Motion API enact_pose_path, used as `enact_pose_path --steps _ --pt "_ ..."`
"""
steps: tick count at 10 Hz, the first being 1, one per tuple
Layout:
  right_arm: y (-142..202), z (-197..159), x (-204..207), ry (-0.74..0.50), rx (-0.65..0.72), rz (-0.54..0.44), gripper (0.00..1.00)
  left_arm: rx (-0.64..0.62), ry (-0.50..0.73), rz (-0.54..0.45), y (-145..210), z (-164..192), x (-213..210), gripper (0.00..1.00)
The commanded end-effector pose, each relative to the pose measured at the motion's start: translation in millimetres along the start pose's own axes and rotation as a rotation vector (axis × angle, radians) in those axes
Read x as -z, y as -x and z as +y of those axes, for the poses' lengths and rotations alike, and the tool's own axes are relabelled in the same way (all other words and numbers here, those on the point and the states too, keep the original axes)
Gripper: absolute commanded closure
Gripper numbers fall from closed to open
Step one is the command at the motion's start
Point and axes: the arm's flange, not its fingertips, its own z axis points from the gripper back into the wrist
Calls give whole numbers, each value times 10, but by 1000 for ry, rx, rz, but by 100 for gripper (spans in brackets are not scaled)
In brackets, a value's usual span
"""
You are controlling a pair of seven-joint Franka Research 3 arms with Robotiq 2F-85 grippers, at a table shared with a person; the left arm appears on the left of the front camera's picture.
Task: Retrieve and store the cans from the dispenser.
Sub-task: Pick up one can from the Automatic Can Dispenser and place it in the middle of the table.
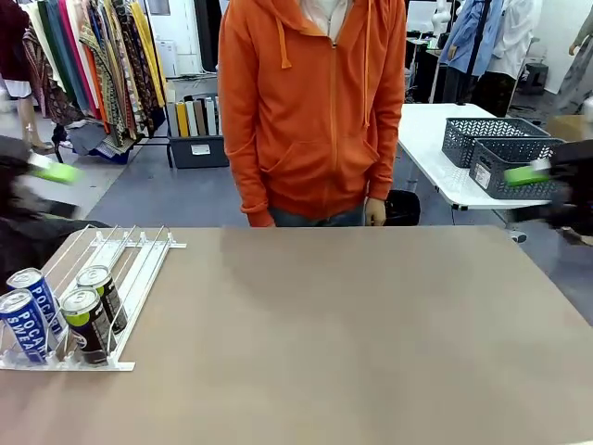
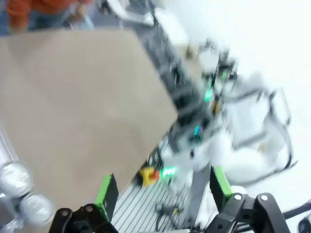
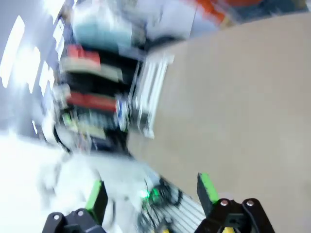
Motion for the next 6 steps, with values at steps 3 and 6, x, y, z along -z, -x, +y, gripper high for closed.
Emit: enact_pose_path --steps 3,6 --pt "803 -774 -710 -74 124 -411 0 -124 -50 -590 687 558 -987 0" --pt "281 -662 -1160 -33 162 -353 0 -152 -28 -497 586 529 -1310 0"
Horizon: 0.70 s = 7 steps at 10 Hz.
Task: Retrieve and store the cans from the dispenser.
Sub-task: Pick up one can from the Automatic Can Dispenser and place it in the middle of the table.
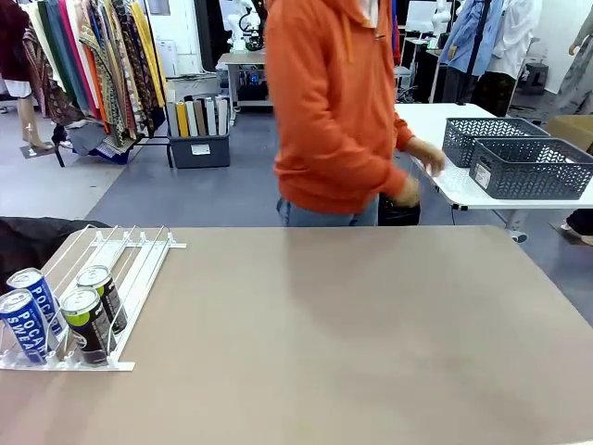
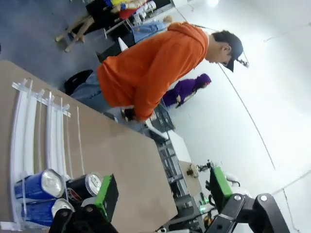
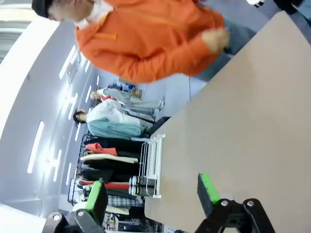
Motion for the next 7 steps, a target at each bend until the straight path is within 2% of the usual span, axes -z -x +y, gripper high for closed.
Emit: enact_pose_path --steps 1,6,7 --pt "-4 138 110 4 -14 37 0 16 14 59 51 -79 117 0" --pt "-4 138 110 4 -14 37 0 10 4 72 61 -82 158 0" --pt "-4 138 110 4 -14 37 0 53 -43 206 99 -244 318 0"
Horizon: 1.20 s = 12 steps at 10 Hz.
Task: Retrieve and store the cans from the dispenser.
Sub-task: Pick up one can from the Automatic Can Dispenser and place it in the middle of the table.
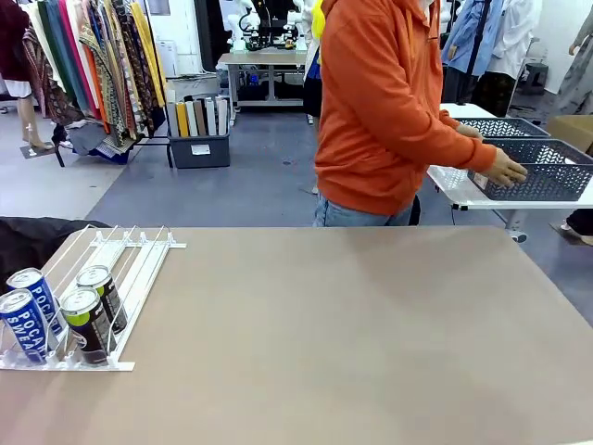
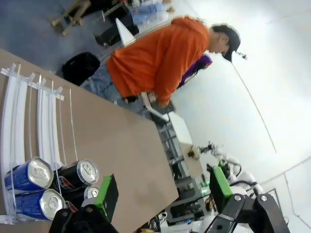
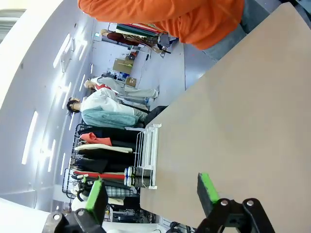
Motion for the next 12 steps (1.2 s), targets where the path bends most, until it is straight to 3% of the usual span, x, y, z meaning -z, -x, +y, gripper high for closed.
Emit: enact_pose_path --steps 1,4,5,6,7,8,12 --pt "-45 41 -2 -20 1 -9 0 77 -148 231 41 -356 322 0" --pt "-45 41 -2 -20 1 -9 0 197 -581 648 261 -818 1069 0" --pt "-45 41 -2 -20 1 -9 0 214 -774 730 347 -865 1313 0" --pt "-45 41 -2 -20 1 -9 0 246 -874 816 459 -882 1533 0" --pt "-45 41 -2 -20 1 -9 0 265 -953 861 518 -873 1725 0" --pt "-45 41 -2 -20 1 -9 0 261 -1011 817 516 -868 1837 0" --pt "-45 41 -2 -20 1 -9 0 255 -945 772 665 -884 1818 0"
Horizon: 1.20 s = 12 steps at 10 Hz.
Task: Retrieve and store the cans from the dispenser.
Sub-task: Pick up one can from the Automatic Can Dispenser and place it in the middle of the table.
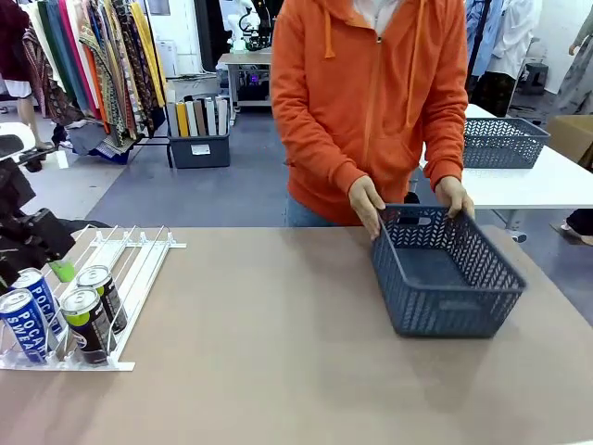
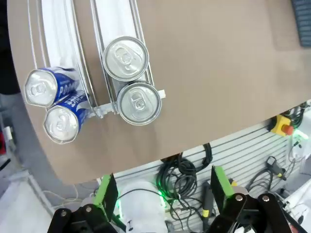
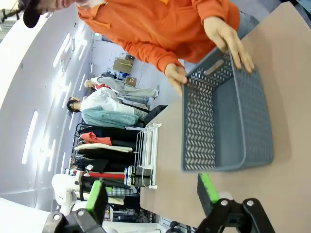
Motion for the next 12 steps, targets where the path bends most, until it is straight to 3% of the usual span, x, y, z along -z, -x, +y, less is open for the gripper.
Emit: enact_pose_path --steps 1,8,12 --pt "-44 39 -4 -20 0 -12 0 1 -20 10 -21 -21 35 0" --pt "-44 39 -4 -20 0 -12 0 -105 -212 -26 -300 -111 889 0" --pt "-44 39 -4 -20 0 -12 0 -123 -190 24 -361 -82 1162 0"
